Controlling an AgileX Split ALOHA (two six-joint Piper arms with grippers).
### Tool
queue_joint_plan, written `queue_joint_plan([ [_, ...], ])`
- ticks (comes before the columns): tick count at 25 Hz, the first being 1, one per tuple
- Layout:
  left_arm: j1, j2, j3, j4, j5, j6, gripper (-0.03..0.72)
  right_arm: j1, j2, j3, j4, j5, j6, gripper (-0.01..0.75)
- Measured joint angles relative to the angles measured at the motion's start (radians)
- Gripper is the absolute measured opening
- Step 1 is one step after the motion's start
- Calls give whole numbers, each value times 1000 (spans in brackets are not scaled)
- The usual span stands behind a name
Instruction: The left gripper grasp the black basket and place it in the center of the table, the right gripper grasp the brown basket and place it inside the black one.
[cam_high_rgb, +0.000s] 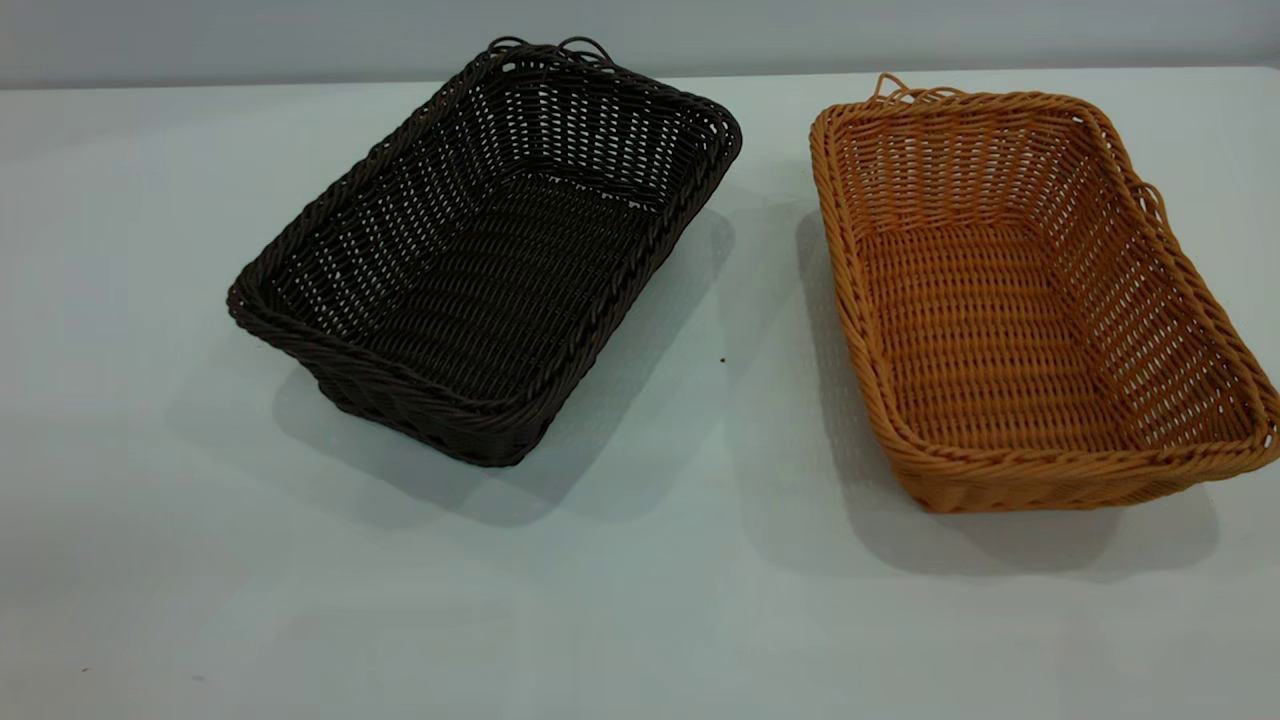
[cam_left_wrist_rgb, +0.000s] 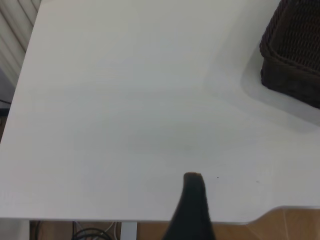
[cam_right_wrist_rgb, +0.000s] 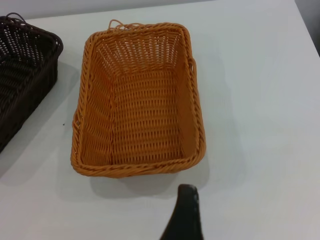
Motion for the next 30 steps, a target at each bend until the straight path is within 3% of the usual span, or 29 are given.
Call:
queue_joint_plan([
  [21,0,0,-1,0,-8,0,580,0,0,0,8,-1,0,591],
  [25,0,20,-40,0,-110,0,580,0,0,-8,10,-10,0,589],
  [30,0,221,-128,-17,-270,0,580,0,27,-95,10,-20,0,587],
])
